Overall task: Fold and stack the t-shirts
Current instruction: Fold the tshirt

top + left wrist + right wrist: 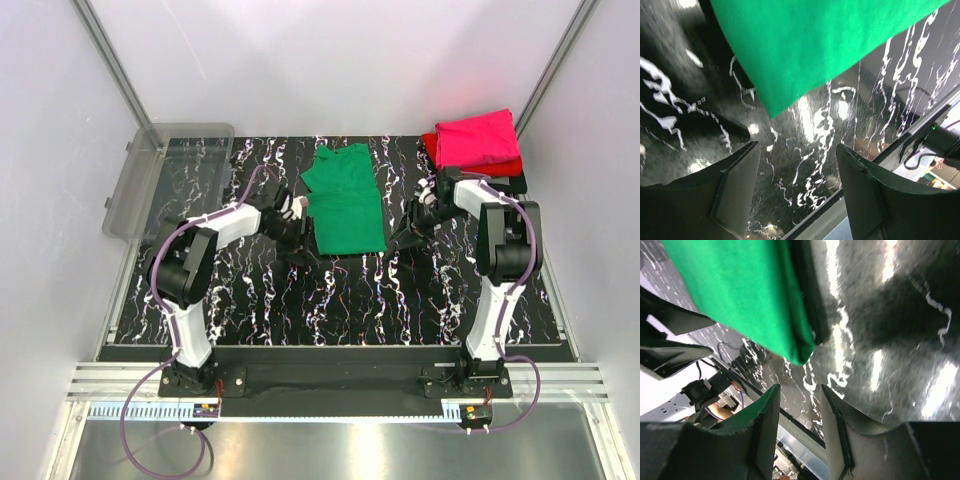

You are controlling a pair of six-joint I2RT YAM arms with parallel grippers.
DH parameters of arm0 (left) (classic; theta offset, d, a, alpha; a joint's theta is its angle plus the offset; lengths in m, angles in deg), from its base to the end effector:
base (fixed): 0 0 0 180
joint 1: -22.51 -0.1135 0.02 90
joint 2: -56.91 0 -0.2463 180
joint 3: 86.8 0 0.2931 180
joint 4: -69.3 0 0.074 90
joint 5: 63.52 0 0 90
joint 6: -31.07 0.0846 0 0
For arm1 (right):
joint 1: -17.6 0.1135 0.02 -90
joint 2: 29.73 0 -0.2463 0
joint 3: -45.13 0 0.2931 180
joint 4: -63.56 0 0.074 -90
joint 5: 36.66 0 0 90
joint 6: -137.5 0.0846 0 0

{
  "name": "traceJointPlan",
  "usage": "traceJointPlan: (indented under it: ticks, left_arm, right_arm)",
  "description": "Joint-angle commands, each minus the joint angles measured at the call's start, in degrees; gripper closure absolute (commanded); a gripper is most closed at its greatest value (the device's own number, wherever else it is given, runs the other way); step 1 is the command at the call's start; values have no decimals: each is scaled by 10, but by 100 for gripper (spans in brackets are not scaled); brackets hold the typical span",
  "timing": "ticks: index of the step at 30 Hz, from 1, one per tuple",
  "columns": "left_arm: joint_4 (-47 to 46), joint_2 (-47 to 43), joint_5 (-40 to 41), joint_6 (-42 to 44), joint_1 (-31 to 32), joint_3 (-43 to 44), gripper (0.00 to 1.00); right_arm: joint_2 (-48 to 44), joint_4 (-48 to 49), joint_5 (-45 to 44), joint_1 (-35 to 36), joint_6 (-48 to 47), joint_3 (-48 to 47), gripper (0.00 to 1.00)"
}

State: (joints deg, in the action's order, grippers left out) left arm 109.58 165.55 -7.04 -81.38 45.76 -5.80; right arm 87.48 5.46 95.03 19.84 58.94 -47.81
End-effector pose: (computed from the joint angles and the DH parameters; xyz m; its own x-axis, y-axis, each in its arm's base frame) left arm 0.3607 -0.2058 0.0770 -0.9854 0.0768 -0.1520 0.1553 0.7719 -0.6165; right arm 0.4155 0.0726 0.0761 -0.9940 0.1093 0.0006 0.0813 0.7357 0.6724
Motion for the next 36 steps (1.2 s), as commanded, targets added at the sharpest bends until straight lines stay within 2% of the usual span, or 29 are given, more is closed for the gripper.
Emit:
traceJointPlan:
  ticks: [1,12,22,27,29,31,33,36]
  left_arm:
    - [-27,9,-16,-7,-3,38,33]
    - [-29,55,-5,-2,-5,67,36]
    - [-29,84,-5,0,-13,95,49]
    - [-29,81,-9,-1,-15,82,60]
    - [-32,81,-12,-2,-15,81,66]
    - [-33,81,-12,-3,-15,81,81]
    - [-33,79,-12,-3,-15,83,100]
    - [-28,67,-8,4,-15,89,100]
  right_arm:
    - [22,9,18,11,2,-28,55]
    - [65,25,23,48,23,-62,53]
    - [75,20,14,51,29,-51,55]
    - [62,13,10,51,24,-33,55]
    - [59,14,8,51,23,-26,59]
    - [59,15,6,50,19,-25,83]
    - [57,15,8,48,17,-27,100]
    - [42,12,17,38,16,-34,100]
